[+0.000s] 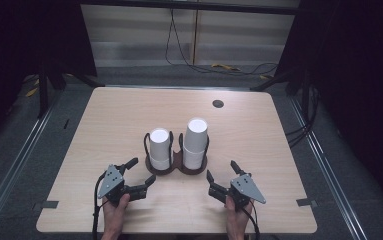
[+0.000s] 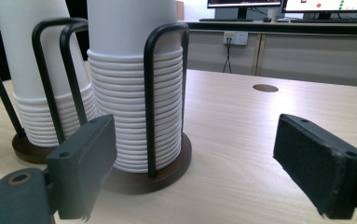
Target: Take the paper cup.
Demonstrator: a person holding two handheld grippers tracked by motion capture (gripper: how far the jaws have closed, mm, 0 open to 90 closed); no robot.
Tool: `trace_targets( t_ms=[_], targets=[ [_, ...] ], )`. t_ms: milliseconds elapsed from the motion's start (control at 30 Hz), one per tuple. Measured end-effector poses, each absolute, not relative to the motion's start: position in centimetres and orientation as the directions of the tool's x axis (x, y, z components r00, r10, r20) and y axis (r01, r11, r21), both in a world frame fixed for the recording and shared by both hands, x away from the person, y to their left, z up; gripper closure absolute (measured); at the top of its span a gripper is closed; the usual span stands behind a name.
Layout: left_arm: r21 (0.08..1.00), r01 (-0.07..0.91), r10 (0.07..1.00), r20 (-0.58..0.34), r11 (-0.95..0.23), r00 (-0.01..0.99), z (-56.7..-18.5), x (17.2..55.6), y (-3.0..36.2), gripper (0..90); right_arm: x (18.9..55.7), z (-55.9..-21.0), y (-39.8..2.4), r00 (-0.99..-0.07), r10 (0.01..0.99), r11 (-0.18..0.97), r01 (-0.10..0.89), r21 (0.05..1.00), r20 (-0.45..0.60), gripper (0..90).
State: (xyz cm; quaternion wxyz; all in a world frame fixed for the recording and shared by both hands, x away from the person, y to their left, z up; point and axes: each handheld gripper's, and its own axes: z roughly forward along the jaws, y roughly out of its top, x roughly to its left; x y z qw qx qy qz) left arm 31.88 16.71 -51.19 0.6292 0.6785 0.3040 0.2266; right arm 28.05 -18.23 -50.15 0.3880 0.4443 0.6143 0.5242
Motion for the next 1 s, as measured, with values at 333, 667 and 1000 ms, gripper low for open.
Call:
trace_targets(
  t_ms=[333,667,1000],
  targets=[
    [0.99,0.142,0.663,-0.091,-0.023,0.743,-51.2,32.3,16.6,16.1,27.7,-50.2,-18.4,-0.34,0.94,0.045,0.105,0.993,-0.006,13.4],
    [0.986,0.169,0.639,-0.137,0.011,0.757,-50.9,32.2,17.1,15.7,27.7,-50.2,-18.4,-0.38,0.925,0.041,0.12,0.992,0.007,13.5],
    [0.972,0.233,0.6,-0.183,-0.007,0.779,-49.5,32.7,17.9,17.9,27.7,-50.2,-18.2,-0.362,0.932,0.043,0.135,0.99,0.009,12.9]
  ],
)
